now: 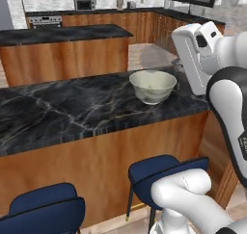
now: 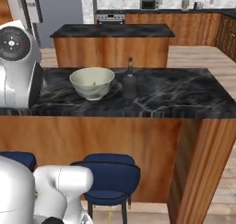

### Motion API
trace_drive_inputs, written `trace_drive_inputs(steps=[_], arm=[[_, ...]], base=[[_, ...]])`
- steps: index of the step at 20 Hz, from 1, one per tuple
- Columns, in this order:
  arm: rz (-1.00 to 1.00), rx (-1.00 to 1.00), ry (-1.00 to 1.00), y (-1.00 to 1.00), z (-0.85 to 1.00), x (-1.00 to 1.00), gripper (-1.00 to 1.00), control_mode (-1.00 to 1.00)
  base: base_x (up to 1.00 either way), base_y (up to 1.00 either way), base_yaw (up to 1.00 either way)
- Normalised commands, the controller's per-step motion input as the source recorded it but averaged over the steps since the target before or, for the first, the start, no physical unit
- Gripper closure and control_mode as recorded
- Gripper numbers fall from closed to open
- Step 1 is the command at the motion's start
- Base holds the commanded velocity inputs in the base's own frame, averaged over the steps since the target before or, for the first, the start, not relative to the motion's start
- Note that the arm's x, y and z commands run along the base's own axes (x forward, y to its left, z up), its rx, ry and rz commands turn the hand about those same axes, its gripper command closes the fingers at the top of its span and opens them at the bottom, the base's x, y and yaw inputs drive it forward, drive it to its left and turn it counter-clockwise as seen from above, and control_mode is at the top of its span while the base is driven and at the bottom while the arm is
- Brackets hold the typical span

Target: There is a bowl on the dining counter. Grab a lemon wedge from the fridge and place it in the bowl. Then get the liquor bottle and glass cup from the cabinet and place them next to the bowl.

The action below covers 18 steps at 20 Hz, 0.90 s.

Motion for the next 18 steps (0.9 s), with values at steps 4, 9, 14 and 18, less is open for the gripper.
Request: trace_drive_inputs(steps=[4,9,14,18], arm=[[0.0,0.0,0.0,0.0,0.0,0.0,1.0,1.0],[-0.02,-0.01,0.09,0.15,-0.09,0.18,1.0,-1.0],[-0.01,-0.05,0.68,0.8,-0.6,0.86,1.0,-1.0],[0.0,-0.03,0.65,0.73,-0.55,0.76,1.0,-1.0]], base=[[0.75,0.61,-0.38],[0.73,0.51,-0.22],[0.0,0.0,0.0],[0.0,0.0,0.0]])
